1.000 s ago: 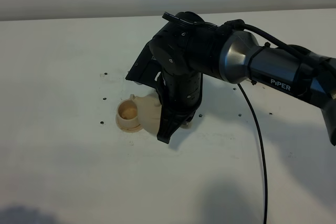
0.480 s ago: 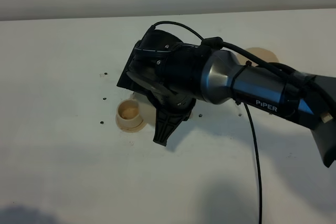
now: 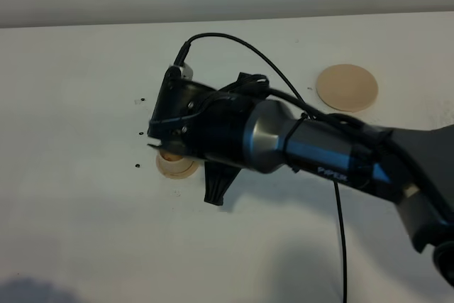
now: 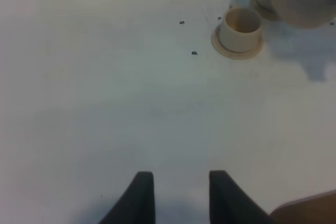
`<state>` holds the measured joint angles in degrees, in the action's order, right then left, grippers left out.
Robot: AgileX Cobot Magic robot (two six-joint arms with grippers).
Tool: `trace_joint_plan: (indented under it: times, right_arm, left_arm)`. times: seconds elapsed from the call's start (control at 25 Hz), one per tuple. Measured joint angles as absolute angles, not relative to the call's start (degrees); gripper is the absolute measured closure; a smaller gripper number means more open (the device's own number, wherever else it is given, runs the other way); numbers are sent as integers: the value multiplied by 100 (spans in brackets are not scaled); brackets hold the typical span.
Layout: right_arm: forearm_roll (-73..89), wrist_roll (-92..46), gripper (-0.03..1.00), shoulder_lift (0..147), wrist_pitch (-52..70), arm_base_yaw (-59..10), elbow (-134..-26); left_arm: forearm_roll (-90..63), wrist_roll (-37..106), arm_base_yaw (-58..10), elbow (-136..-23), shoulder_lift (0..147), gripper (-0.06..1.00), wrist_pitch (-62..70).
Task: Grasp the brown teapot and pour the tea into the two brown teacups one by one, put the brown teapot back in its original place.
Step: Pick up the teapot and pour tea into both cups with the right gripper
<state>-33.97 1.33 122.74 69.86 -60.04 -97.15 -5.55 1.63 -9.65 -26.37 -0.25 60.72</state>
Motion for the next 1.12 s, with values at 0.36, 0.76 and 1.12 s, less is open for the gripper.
trace_joint_plan:
  times: [0.36, 0.76, 1.12]
  right_arm:
    - [-3982, 426, 86, 12492, 6993, -6169, -9715]
    - [-4289, 462, 86, 12493, 6988, -6253, -9715]
    - [-4470, 286, 86, 12498, 6996, -6330, -9715]
  left_arm:
    - [-555, 163, -965, -2637, -25, 71, 6072]
    - [-555, 163, -965, -2637, -25, 71, 6072]
    - [-555, 163, -965, -2637, -25, 71, 6072]
